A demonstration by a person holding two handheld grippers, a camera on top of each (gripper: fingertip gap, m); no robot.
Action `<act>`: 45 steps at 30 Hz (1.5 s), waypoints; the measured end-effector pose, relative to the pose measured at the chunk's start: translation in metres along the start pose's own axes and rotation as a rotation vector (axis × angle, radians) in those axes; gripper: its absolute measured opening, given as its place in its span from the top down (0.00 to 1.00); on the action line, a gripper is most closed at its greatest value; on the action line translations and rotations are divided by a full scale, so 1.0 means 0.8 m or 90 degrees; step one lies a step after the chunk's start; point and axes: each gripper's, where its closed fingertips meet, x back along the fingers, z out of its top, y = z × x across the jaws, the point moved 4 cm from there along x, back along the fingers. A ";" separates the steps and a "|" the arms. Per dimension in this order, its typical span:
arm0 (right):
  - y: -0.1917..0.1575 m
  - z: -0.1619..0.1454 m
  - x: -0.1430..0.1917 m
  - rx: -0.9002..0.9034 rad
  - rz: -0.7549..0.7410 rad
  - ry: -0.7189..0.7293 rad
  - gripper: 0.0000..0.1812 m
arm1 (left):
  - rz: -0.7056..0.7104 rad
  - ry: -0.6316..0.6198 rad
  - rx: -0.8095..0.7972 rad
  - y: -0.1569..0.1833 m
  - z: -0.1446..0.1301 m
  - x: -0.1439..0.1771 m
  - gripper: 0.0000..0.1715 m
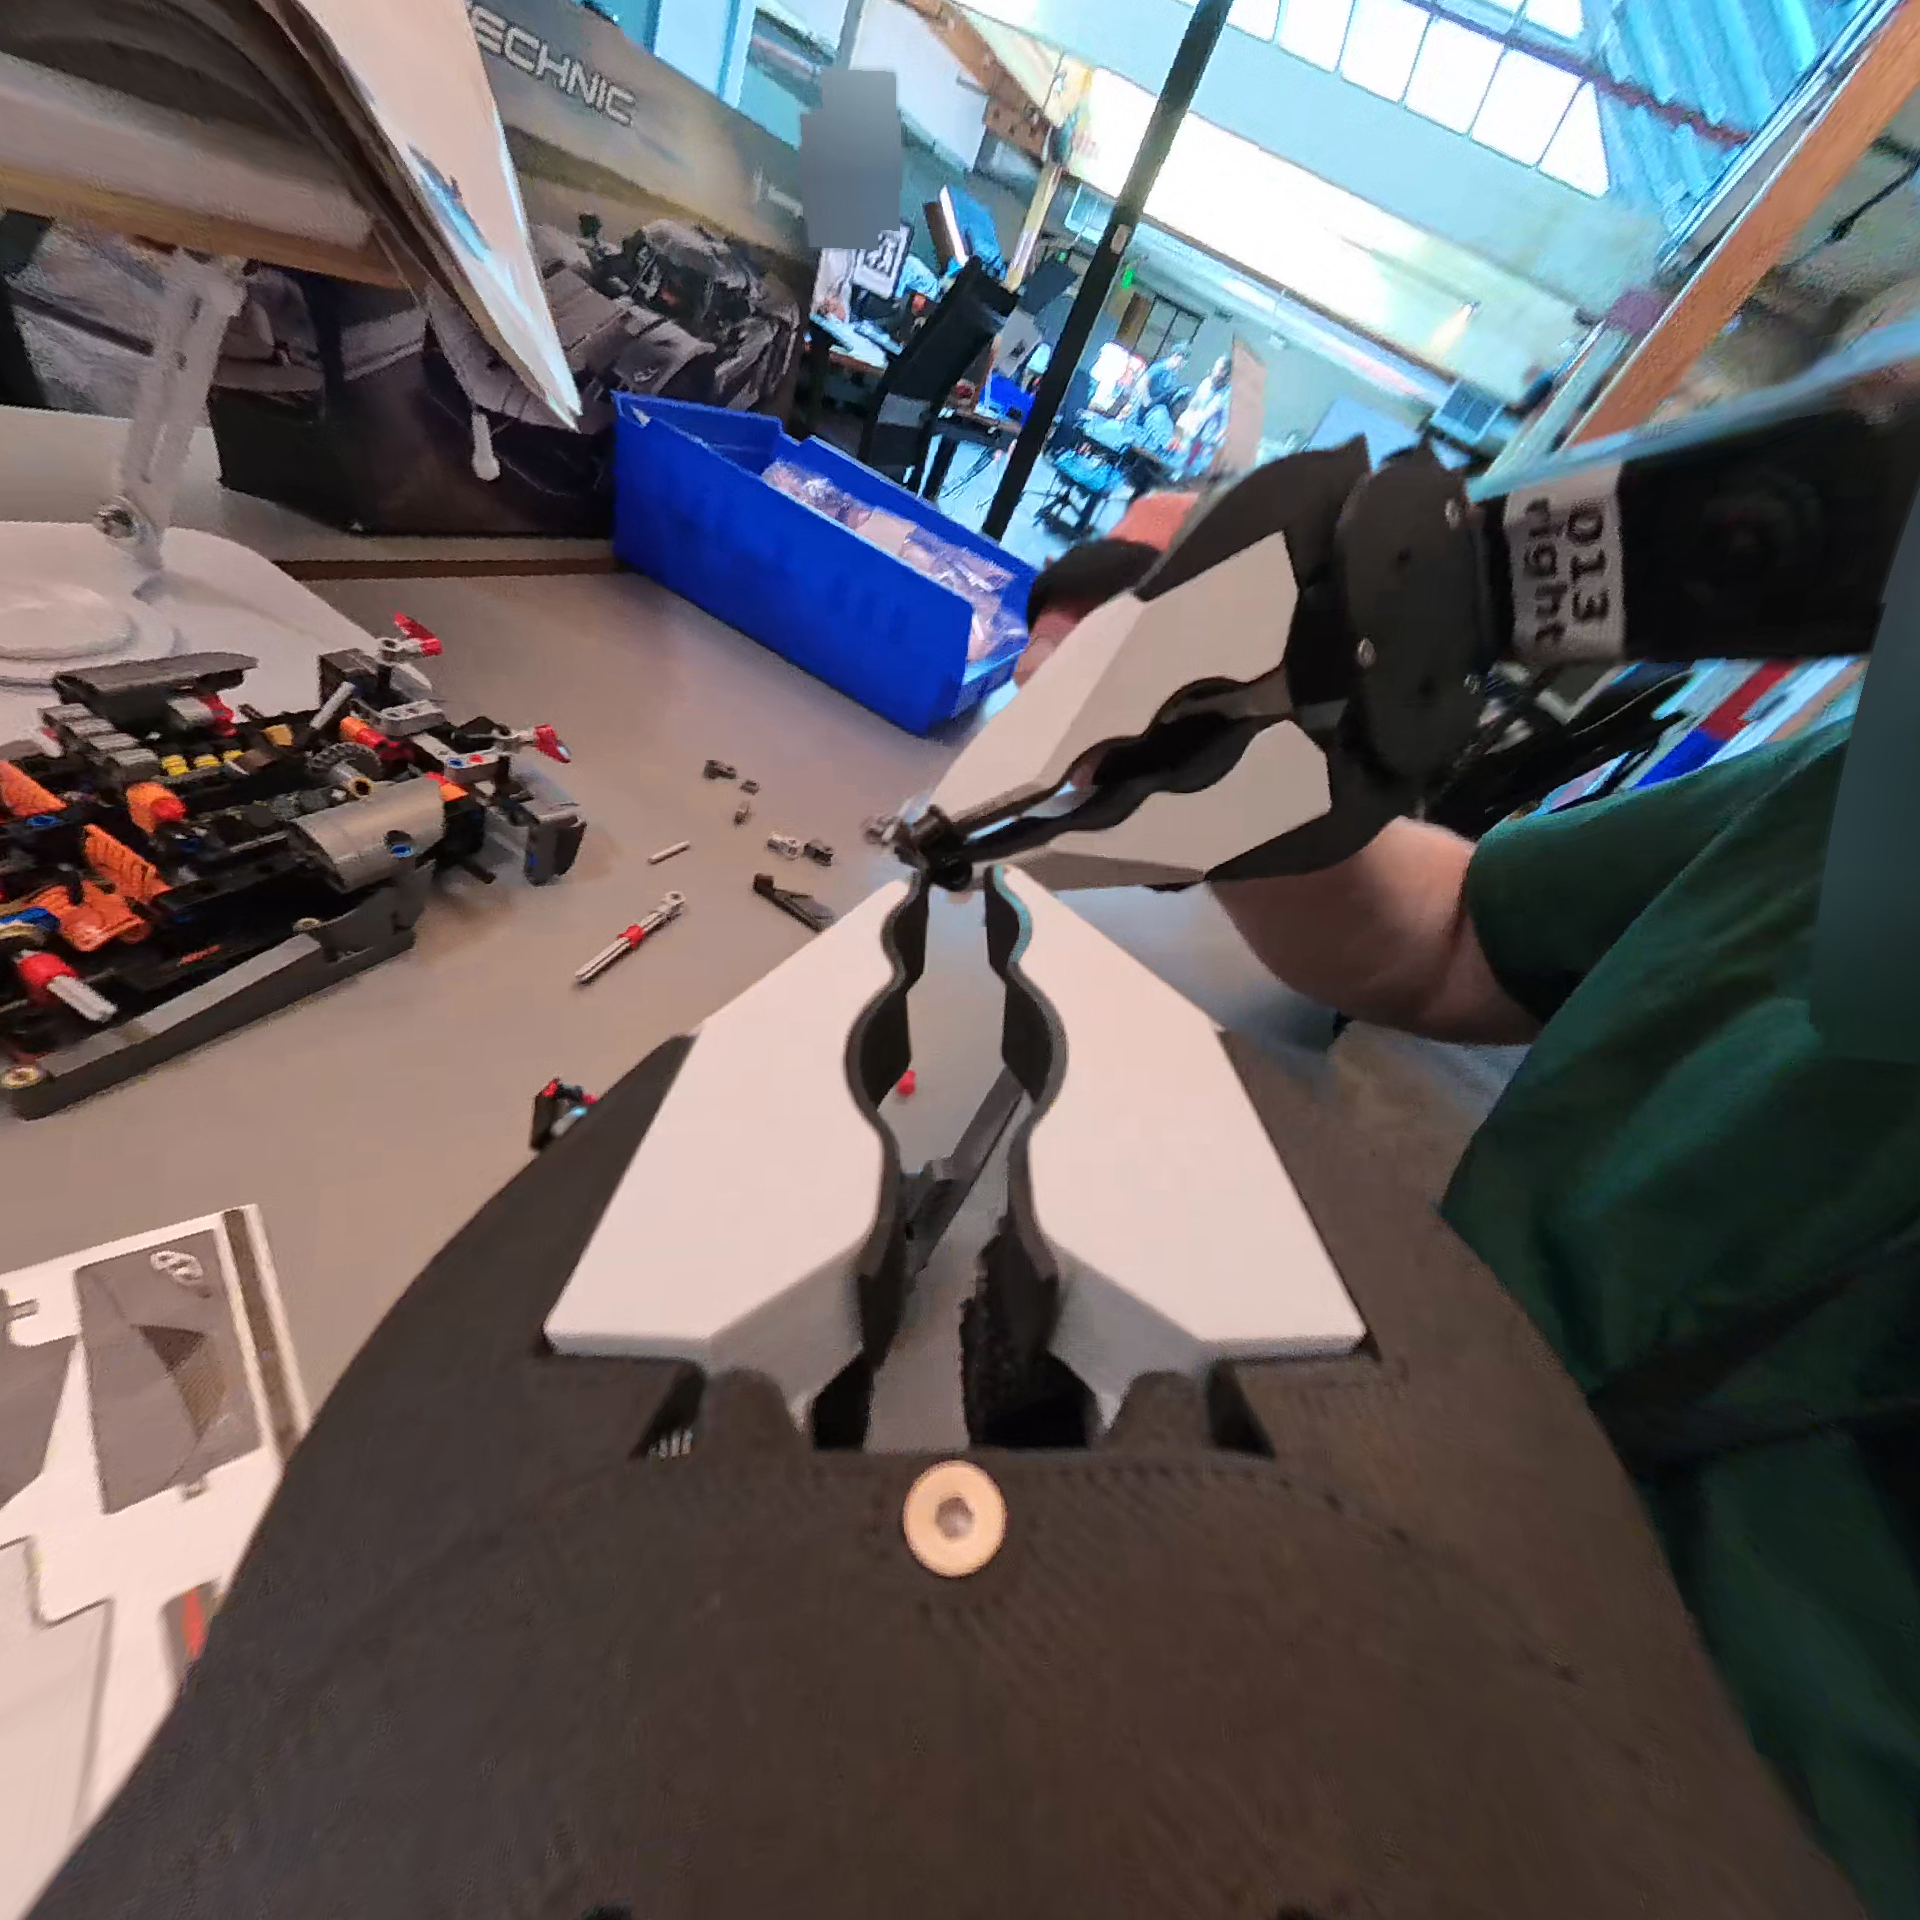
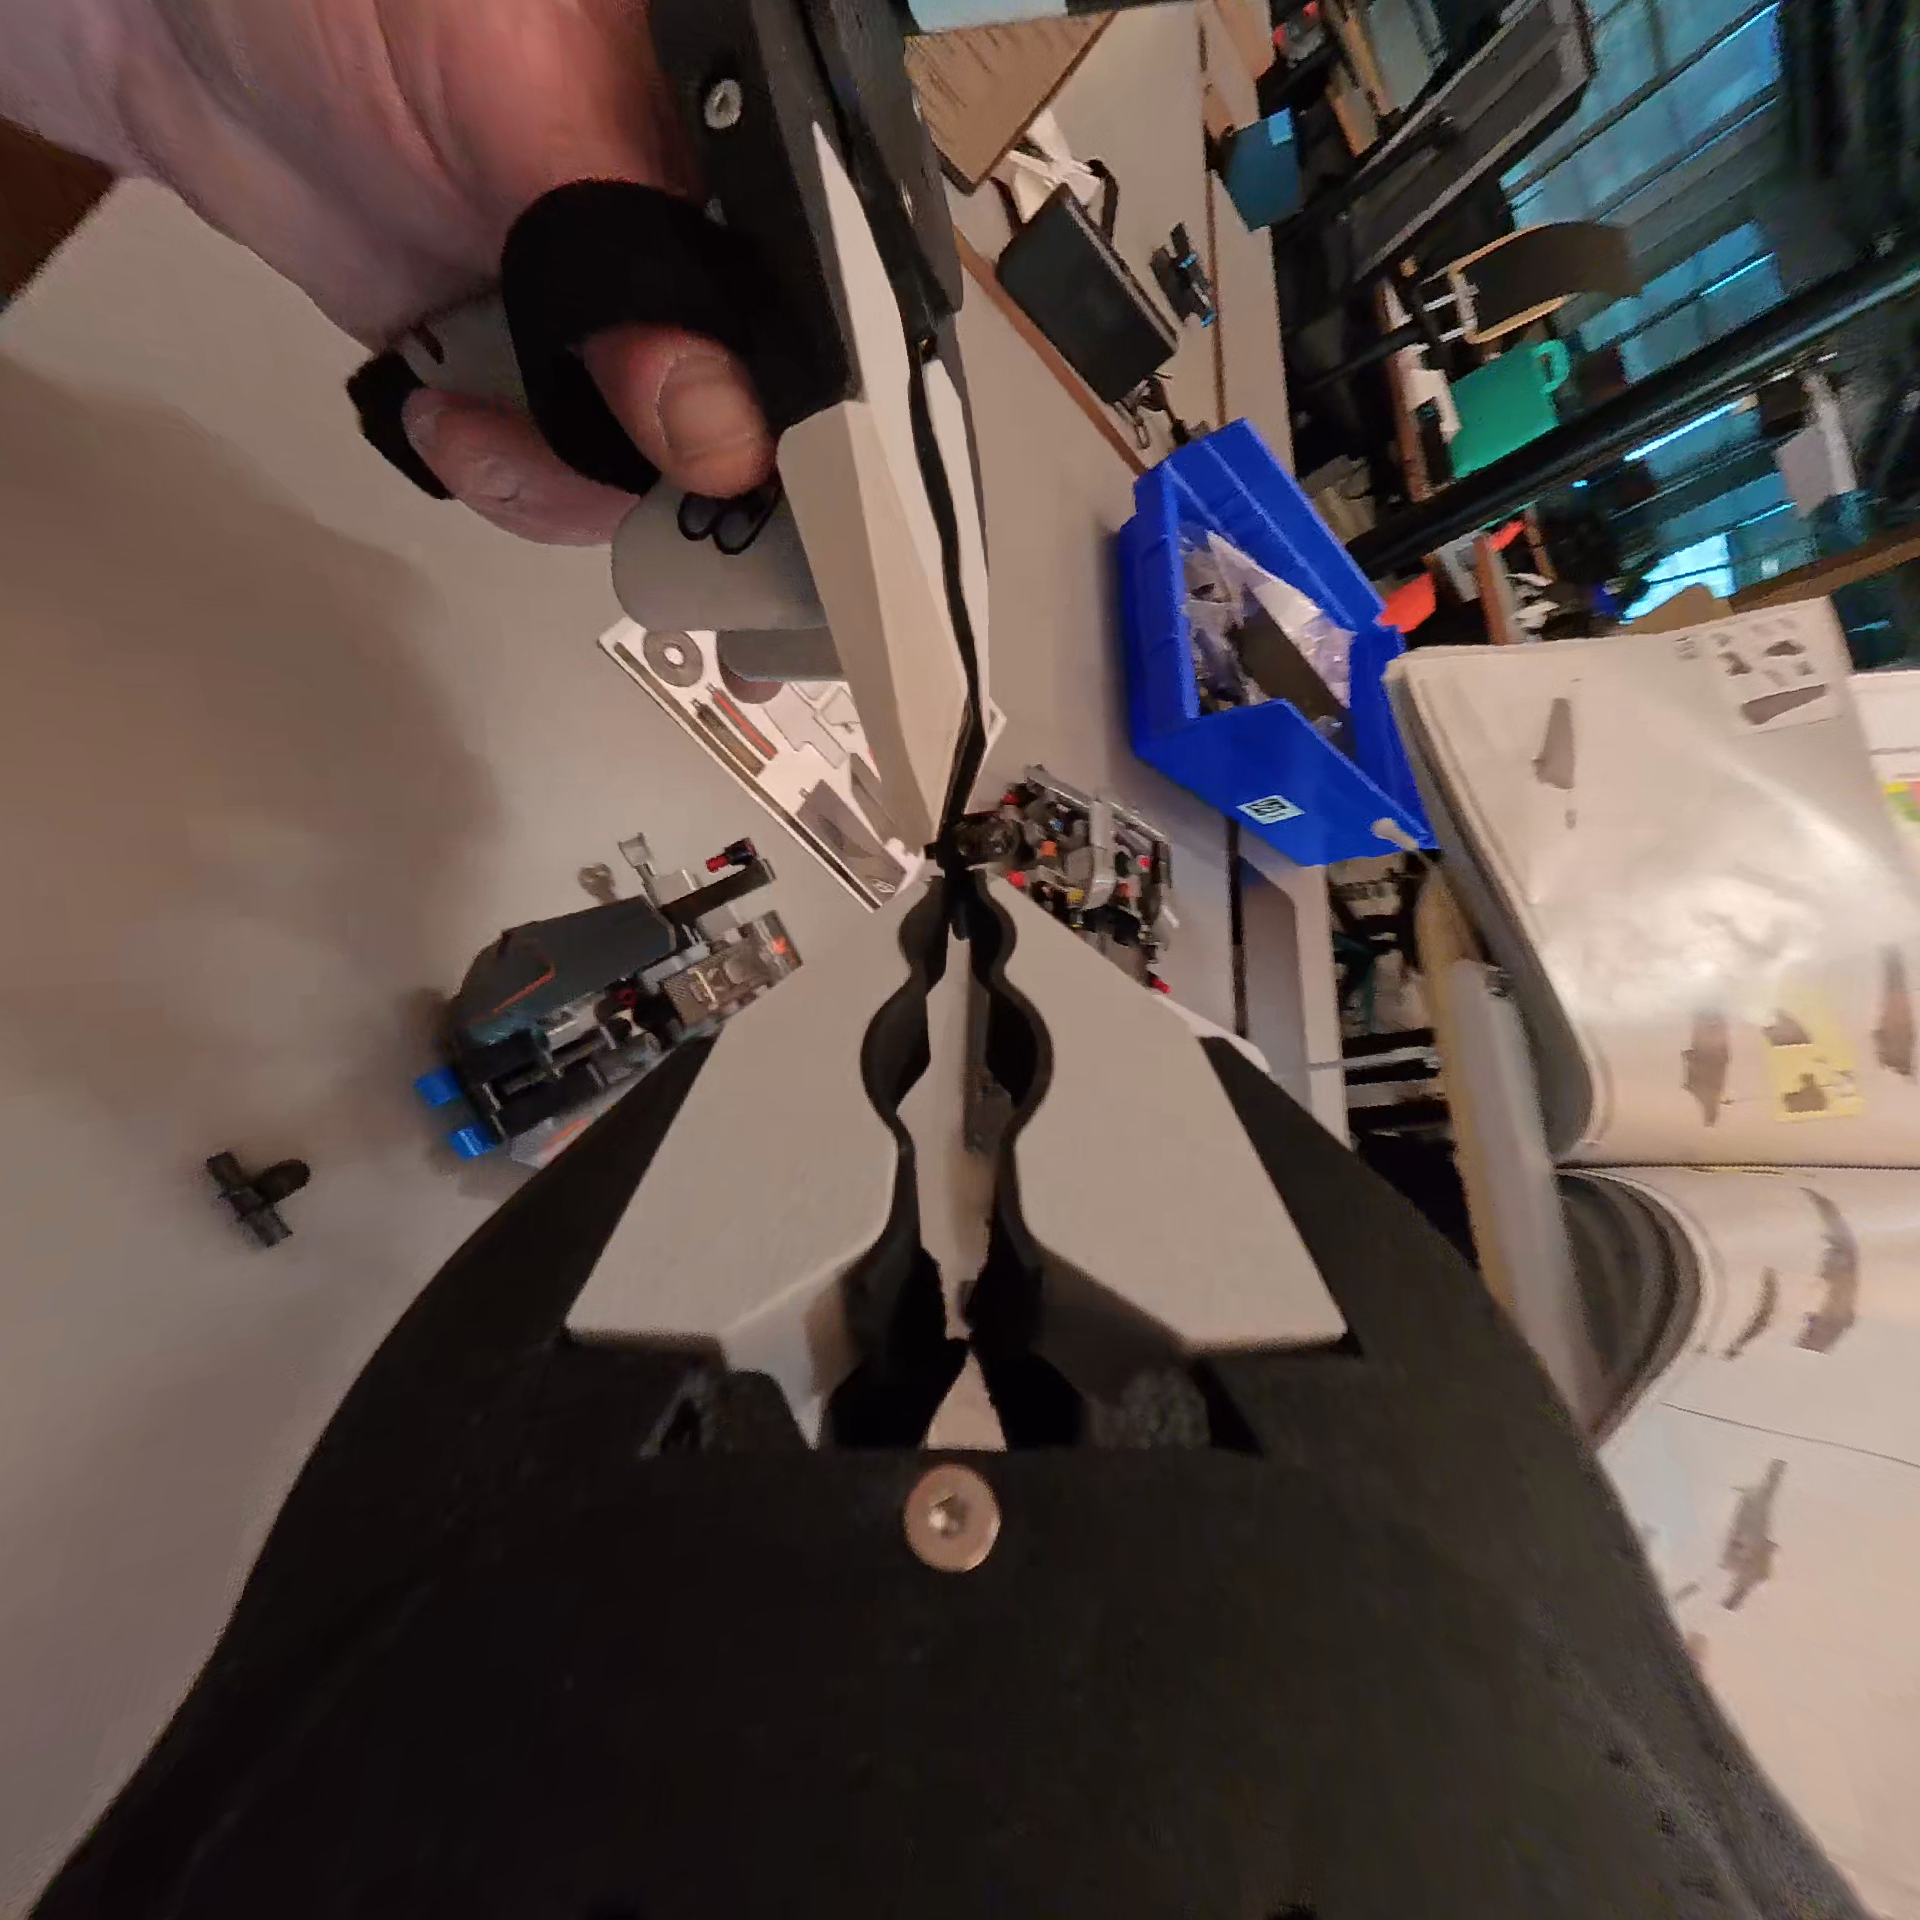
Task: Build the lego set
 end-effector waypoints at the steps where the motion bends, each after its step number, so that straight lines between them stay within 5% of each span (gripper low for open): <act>1: 0.000 0.000 0.001 0.012 -0.013 -0.009 1.00 | -0.009 0.010 0.016 0.001 0.000 0.000 0.94; 8: -0.003 0.001 0.004 0.057 -0.069 -0.028 1.00 | 0.020 0.046 -0.009 -0.001 0.003 -0.008 0.95; 13: -0.001 -0.003 0.007 -0.007 -0.013 -0.004 0.98 | -0.015 0.042 0.004 -0.005 0.001 -0.010 0.96; 17: 0.009 0.001 0.030 -0.128 0.140 0.119 0.90 | -0.182 0.022 0.034 0.012 0.000 -0.010 0.96; 19: 0.014 0.004 0.039 -0.110 0.190 0.161 0.83 | -0.273 0.000 0.058 0.018 -0.002 -0.009 0.97; 24: 0.005 0.022 0.046 -0.036 0.326 0.213 0.88 | -0.392 -0.029 0.037 0.029 0.004 -0.009 0.97; 27: 0.001 0.023 0.043 -0.019 0.379 0.202 0.92 | -0.404 -0.052 0.032 0.023 0.006 -0.009 0.97; 31: 0.017 0.012 0.041 -0.162 0.390 0.174 0.98 | -0.348 -0.038 -0.037 0.015 0.014 -0.006 0.97; 38: 0.009 -0.006 0.029 -0.259 0.308 0.120 0.96 | -0.321 -0.066 -0.106 0.010 0.015 -0.009 0.97; 45: -0.010 -0.011 0.034 -0.394 0.352 0.121 0.93 | -0.302 -0.105 -0.182 0.010 0.009 -0.012 0.97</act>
